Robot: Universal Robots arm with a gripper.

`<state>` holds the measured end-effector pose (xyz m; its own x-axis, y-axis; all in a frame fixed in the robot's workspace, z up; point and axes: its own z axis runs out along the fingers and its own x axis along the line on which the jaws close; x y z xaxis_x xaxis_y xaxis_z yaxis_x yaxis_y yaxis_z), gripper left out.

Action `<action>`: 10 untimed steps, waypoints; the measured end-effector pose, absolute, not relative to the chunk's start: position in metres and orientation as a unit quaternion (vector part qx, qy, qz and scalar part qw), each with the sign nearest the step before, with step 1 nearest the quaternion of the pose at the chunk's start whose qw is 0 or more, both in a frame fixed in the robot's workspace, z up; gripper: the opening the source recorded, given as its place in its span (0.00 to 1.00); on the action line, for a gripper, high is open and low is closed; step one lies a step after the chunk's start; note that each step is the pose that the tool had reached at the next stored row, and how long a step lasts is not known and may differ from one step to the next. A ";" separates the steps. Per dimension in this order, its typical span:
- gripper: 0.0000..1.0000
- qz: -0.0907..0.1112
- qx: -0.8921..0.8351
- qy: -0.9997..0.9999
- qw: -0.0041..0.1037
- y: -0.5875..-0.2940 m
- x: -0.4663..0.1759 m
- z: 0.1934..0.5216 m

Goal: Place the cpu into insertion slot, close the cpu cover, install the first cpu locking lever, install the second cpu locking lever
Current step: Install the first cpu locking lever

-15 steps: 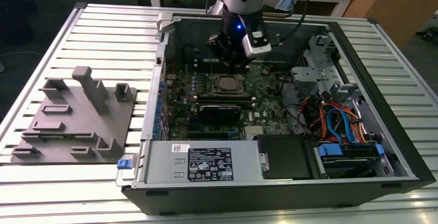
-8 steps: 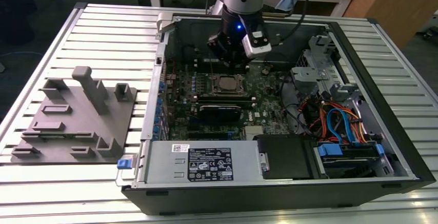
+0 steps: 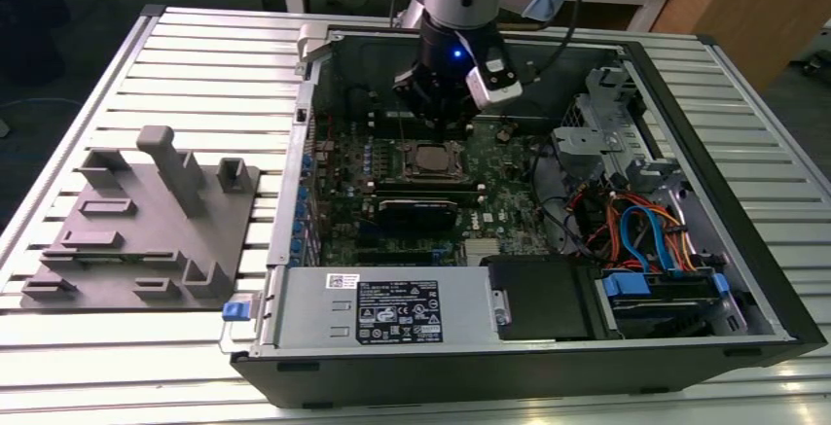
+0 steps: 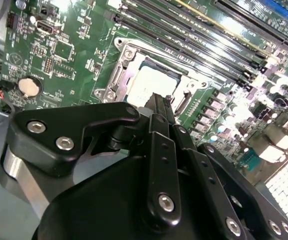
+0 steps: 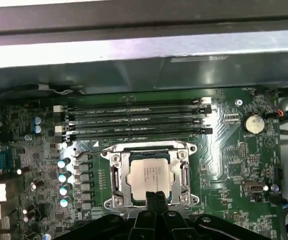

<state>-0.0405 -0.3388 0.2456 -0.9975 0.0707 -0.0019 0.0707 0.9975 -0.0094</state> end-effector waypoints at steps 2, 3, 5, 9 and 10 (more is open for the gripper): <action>0.11 -0.004 0.034 0.999 0.003 -0.339 -0.044 0.245; 0.11 -0.004 0.034 0.999 0.005 -0.339 -0.049 0.245; 0.11 -0.003 0.034 0.999 0.008 -0.339 -0.054 0.245; 0.11 -0.002 0.030 1.000 0.011 -0.339 -0.061 0.245; 0.11 -0.002 0.021 1.000 0.011 -0.339 -0.061 0.245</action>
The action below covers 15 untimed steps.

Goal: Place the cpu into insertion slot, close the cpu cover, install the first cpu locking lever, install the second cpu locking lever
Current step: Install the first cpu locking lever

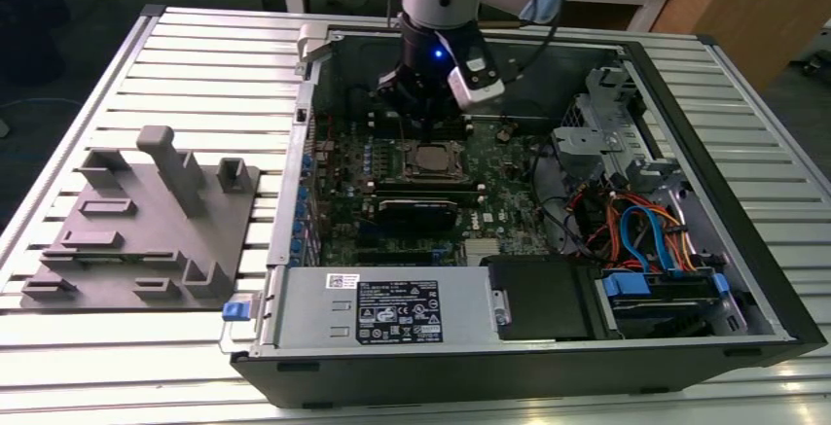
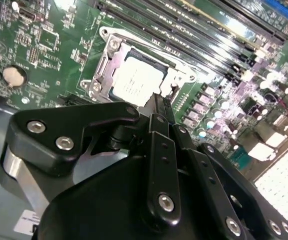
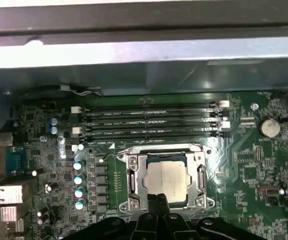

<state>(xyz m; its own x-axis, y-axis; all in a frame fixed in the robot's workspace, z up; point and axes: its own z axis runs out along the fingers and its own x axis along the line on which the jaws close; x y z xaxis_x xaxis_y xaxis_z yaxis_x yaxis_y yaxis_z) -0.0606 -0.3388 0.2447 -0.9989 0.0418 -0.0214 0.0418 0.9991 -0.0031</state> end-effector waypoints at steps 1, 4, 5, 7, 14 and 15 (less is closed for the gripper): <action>0.11 -0.002 0.012 1.000 0.011 -0.339 -0.061 0.244; 0.11 -0.001 0.000 1.000 0.011 -0.339 -0.061 0.244; 0.11 -0.001 0.000 1.000 0.011 -0.339 -0.061 0.244; 0.11 -0.001 0.000 1.000 0.011 -0.339 -0.061 0.244; 0.11 -0.001 0.000 1.000 0.011 -0.339 -0.061 0.244; 0.11 -0.001 0.000 1.000 0.011 -0.339 -0.061 0.244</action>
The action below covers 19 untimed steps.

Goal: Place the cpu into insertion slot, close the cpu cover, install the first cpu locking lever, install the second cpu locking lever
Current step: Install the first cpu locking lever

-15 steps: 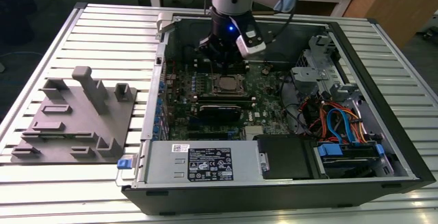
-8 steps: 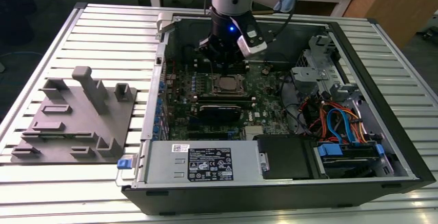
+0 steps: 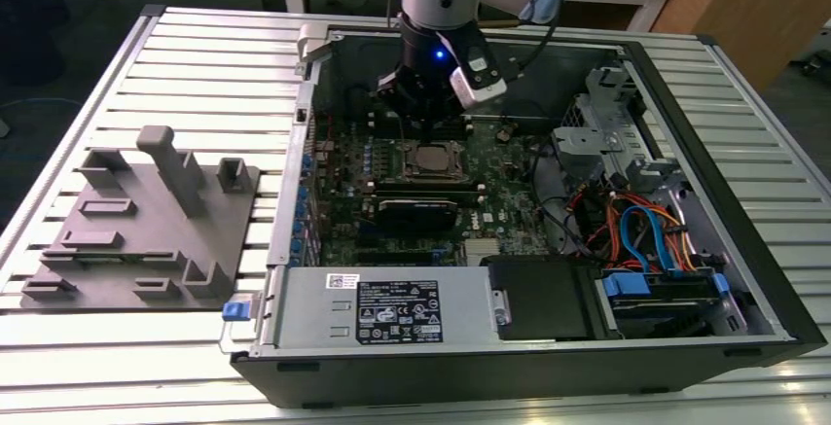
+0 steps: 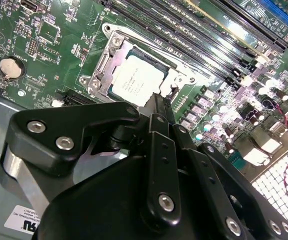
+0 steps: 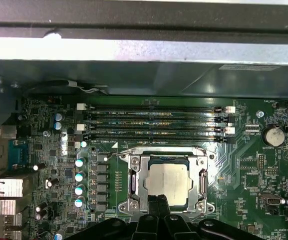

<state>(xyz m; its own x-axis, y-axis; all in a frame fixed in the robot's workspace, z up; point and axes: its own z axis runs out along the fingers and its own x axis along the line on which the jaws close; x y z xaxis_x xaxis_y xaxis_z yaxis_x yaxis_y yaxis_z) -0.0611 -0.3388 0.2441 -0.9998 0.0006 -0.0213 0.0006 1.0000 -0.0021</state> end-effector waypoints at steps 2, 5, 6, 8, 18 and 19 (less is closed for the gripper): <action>0.11 -0.001 0.000 1.000 0.011 -0.339 -0.062 0.244; 0.11 -0.001 0.000 1.000 0.011 -0.339 -0.066 0.244; 0.11 -0.001 0.000 1.000 0.011 -0.339 -0.070 0.244; 0.11 0.000 0.000 1.000 0.011 -0.339 -0.078 0.244; 0.11 0.005 0.001 1.000 0.011 -0.338 -0.086 0.244; 0.11 0.007 0.003 1.000 0.011 -0.338 -0.086 0.244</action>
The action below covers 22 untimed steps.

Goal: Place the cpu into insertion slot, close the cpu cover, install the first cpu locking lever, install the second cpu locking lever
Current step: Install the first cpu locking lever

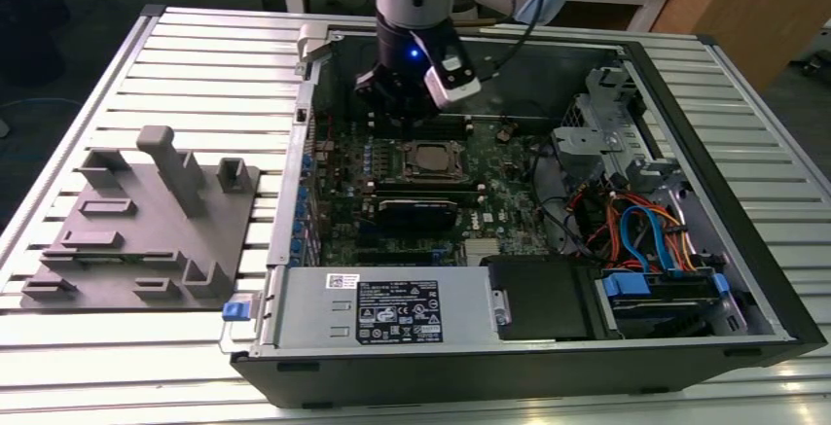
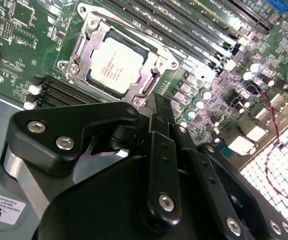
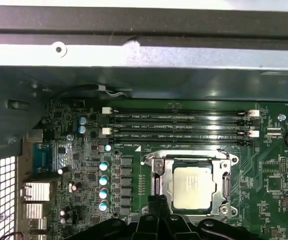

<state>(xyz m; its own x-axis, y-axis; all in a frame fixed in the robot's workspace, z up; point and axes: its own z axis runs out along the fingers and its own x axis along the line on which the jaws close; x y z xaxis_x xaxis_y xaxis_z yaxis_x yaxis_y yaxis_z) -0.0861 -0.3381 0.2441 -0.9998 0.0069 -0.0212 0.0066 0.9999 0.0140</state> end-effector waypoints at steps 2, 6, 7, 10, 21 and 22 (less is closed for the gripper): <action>0.11 0.010 0.007 1.000 0.011 -0.338 -0.087 0.244; 0.11 0.011 0.008 1.000 0.011 -0.338 -0.093 0.244; 0.11 0.011 0.008 1.000 0.011 -0.338 -0.094 0.244; 0.11 0.012 0.009 1.000 0.011 -0.338 -0.097 0.244; 0.11 0.015 0.014 1.000 0.008 -0.336 -0.098 0.244; 0.11 0.015 0.014 1.000 0.008 -0.336 -0.098 0.244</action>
<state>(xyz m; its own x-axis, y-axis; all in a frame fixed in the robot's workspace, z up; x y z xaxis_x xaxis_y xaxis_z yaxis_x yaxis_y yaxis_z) -0.0982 -0.3364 0.2441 -0.9995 0.0287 -0.0148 0.0283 0.9991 0.0302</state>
